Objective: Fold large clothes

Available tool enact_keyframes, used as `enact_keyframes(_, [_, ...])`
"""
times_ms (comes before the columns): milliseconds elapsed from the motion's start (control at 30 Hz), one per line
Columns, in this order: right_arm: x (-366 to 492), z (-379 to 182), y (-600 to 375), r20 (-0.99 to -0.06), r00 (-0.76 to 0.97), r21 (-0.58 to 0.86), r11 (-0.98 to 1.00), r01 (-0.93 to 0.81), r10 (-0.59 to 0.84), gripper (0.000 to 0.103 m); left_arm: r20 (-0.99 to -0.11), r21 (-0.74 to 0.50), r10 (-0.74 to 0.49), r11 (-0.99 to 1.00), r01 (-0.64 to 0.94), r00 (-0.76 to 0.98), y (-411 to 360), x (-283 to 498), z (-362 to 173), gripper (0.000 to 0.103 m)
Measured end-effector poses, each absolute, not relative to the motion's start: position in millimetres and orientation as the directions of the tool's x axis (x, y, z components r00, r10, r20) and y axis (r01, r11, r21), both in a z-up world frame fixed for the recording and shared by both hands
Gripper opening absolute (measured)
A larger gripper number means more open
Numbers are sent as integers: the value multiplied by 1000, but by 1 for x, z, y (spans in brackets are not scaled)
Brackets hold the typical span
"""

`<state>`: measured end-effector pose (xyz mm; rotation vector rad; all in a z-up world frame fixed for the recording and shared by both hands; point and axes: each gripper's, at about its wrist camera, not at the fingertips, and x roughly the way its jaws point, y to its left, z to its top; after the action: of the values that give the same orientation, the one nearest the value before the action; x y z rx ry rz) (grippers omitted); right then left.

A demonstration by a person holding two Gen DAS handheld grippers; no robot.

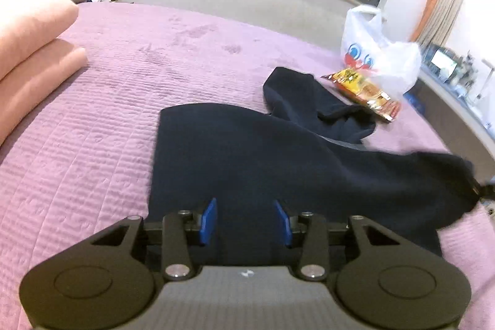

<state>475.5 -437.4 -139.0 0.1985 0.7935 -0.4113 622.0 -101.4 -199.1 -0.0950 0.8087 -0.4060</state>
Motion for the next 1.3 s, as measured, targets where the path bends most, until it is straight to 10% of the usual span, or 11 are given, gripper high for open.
enact_keyframes(100, [486, -191, -459, -841, 487, 14, 890, 455, -236, 71, -776, -140, -274, 953, 267, 568, -121, 648, -229, 44])
enact_keyframes(400, [477, -166, -450, -694, 641, 13, 883, 468, -329, 64, -699, -158, -394, 899, 408, 597, -154, 654, -206, 50])
enact_keyframes(533, [500, -200, -443, -777, 545, -44, 892, 450, -314, 5, -749, -156, -388, 891, 426, 537, -177, 667, -236, 35])
enact_keyframes(867, [505, -227, -466, -860, 469, 39, 888, 458, -204, 8, -778, -118, -372, 878, 463, 507, -184, 671, -243, 27])
enact_keyframes(1067, [504, -173, -470, -745, 643, 87, 930, 357, -177, 12, -638, -146, -519, 807, 572, 569, -210, 707, -170, 46])
enact_keyframes(1300, [567, -169, -477, -680, 720, 117, 951, 287, -134, 13, -686, -85, -452, 828, 555, 570, -324, 835, -192, 69])
